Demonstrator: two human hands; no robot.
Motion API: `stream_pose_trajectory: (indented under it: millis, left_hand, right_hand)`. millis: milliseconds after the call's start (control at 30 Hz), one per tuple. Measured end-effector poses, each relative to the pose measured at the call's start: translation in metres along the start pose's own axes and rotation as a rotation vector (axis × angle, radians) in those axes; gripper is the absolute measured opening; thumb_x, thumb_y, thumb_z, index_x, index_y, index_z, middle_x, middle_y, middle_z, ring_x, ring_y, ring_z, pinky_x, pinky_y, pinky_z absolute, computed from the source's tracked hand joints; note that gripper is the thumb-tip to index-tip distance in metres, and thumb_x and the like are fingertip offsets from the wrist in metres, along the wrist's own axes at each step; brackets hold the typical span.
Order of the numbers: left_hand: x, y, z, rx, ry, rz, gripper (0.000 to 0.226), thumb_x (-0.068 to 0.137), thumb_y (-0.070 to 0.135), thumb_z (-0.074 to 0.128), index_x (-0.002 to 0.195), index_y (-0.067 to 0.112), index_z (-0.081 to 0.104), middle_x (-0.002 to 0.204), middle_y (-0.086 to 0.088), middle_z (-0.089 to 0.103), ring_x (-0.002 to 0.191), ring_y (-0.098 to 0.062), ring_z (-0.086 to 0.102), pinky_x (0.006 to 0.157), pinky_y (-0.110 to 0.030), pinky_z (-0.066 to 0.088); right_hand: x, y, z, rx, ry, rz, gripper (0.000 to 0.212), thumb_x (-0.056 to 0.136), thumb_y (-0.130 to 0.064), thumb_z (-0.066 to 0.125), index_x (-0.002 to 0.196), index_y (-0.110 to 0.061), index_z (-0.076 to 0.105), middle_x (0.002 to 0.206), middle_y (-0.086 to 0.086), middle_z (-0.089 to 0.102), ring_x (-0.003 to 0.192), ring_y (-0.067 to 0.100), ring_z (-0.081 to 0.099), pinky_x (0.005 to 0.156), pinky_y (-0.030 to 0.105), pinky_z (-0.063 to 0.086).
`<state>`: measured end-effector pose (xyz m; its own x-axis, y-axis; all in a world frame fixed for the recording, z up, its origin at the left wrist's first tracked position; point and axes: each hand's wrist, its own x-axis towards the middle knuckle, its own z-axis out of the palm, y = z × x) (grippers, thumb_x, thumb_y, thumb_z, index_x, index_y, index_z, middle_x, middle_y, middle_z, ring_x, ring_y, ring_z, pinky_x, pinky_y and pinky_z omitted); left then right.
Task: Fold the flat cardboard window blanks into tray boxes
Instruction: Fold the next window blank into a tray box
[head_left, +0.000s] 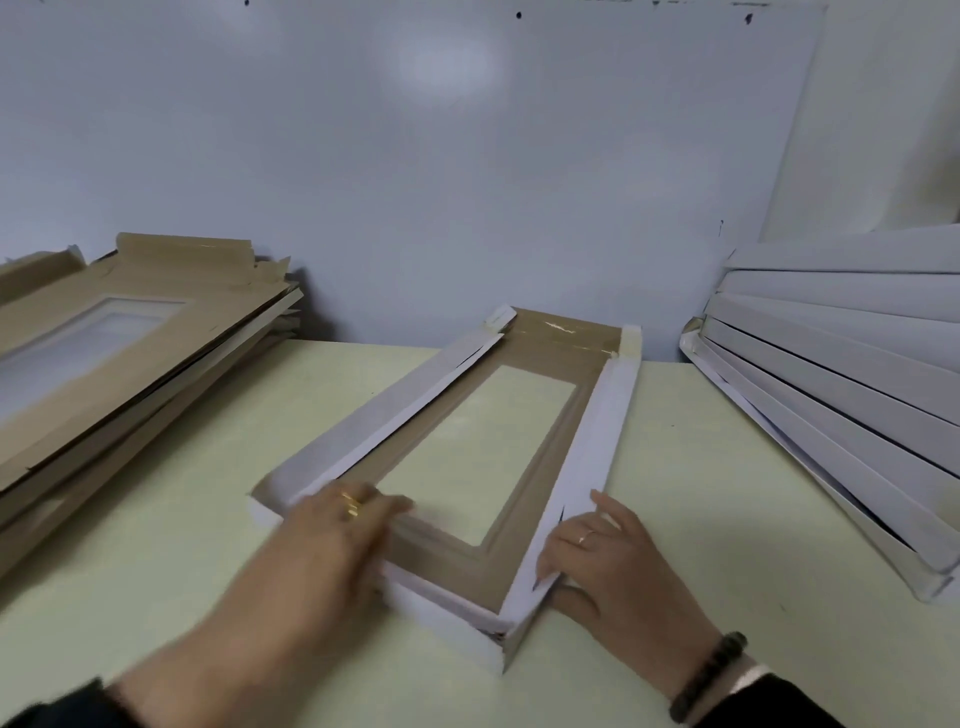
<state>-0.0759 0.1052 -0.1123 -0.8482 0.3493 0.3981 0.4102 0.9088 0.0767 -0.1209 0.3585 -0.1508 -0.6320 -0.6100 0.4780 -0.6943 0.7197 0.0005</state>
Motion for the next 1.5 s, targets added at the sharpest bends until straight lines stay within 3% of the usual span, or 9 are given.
stream_pose_trajectory:
  millis: [133,300,433,633,733,833,1033,1233,1500]
  left_hand:
    - [-0.002,0.058,0.02,0.004,-0.21,0.126,0.04,0.079,0.046,0.036,0.086,0.027,0.07,0.067,0.01,0.063,0.062,-0.006,0.063,0.051,-0.013,0.044]
    - [-0.007,0.039,0.018,-0.024,-0.287,0.004,0.035,0.099,0.034,0.027,0.131,0.042,0.035,0.116,0.007,0.057,0.108,-0.016,0.055,0.084,-0.029,0.041]
    - [-0.018,0.001,-0.004,-0.188,-0.32,-0.186,0.025,0.094,0.047,0.037,0.113,0.061,0.045,0.109,0.016,0.061,0.103,-0.009,0.055,0.087,-0.02,0.043]
    - [-0.03,-0.079,-0.013,-0.164,-0.305,-0.34,0.066,0.089,0.013,0.051,0.1,0.077,0.044,0.1,0.009,0.069,0.093,-0.016,0.061,0.079,-0.025,0.046]
    - [-0.027,-0.095,-0.008,0.048,-0.142,-0.331,0.061,0.063,-0.002,0.079,0.057,0.053,0.055,0.06,0.008,0.054,0.057,-0.02,0.05,0.054,-0.028,0.034]
    - [-0.018,-0.066,0.0,0.18,0.006,-0.26,0.048,0.046,0.004,0.086,0.087,0.022,0.07,0.078,-0.005,0.063,0.062,-0.03,0.061,0.052,-0.03,0.041]
    - [0.006,0.04,0.053,-0.102,-0.026,0.095,0.07,0.055,0.015,0.074,0.122,0.02,0.054,0.115,-0.001,0.061,0.086,-0.011,0.065,0.068,-0.014,0.049]
    - [0.019,0.04,0.061,-0.196,-0.028,0.091,0.017,0.073,0.005,0.048,0.081,0.017,0.058,0.083,0.001,0.058,0.071,-0.021,0.056,0.069,-0.023,0.034]
    - [0.027,-0.032,0.06,-0.299,-0.021,-0.227,0.022,0.086,-0.004,0.045,0.085,0.005,0.065,0.098,-0.01,0.059,0.08,-0.015,0.044,0.065,-0.012,0.035]
  right_hand:
    - [0.016,-0.029,0.01,0.07,-0.011,-0.1,0.014,0.06,-0.027,0.072,0.059,-0.022,0.059,0.061,-0.01,0.056,0.062,0.012,0.057,0.082,0.025,0.039]
    - [0.016,-0.018,0.014,0.294,-0.106,0.042,0.028,0.084,-0.037,0.049,0.073,-0.016,0.063,0.072,-0.004,0.059,0.074,0.018,0.057,0.079,0.024,0.033]
    - [0.009,0.015,0.011,0.197,-0.048,0.165,0.014,0.084,-0.024,0.06,0.077,-0.013,0.065,0.074,0.0,0.062,0.075,0.018,0.057,0.07,0.025,0.032]
    - [-0.027,0.065,-0.006,0.033,0.043,0.31,0.028,0.07,-0.015,0.067,0.054,-0.02,0.045,0.052,0.001,0.052,0.049,0.022,0.055,0.054,0.026,0.027]
    - [-0.043,0.077,-0.019,-0.044,0.038,0.367,0.052,0.061,-0.008,0.085,0.059,-0.026,0.036,0.051,-0.004,0.043,0.047,0.026,0.051,0.051,0.03,0.035]
    - [-0.039,0.058,-0.022,-0.139,0.03,0.439,0.056,0.045,-0.008,0.091,0.049,-0.023,0.038,0.045,0.002,0.047,0.041,0.025,0.052,0.039,0.028,0.039]
    - [0.0,-0.022,-0.004,-0.183,0.025,0.227,0.027,0.04,-0.023,0.091,0.049,-0.023,0.065,0.038,0.004,0.049,0.031,0.015,0.049,0.029,0.014,0.028]
    - [-0.007,-0.024,-0.022,0.018,-0.094,0.019,0.048,0.069,-0.068,0.039,0.086,-0.035,0.07,0.054,-0.011,0.059,0.05,0.001,0.056,0.047,0.013,0.041]
    - [-0.042,0.031,-0.038,0.169,-0.277,0.065,0.073,0.055,-0.078,0.052,0.113,-0.035,0.063,0.118,-0.029,0.056,0.108,-0.012,0.051,0.09,0.012,0.043]
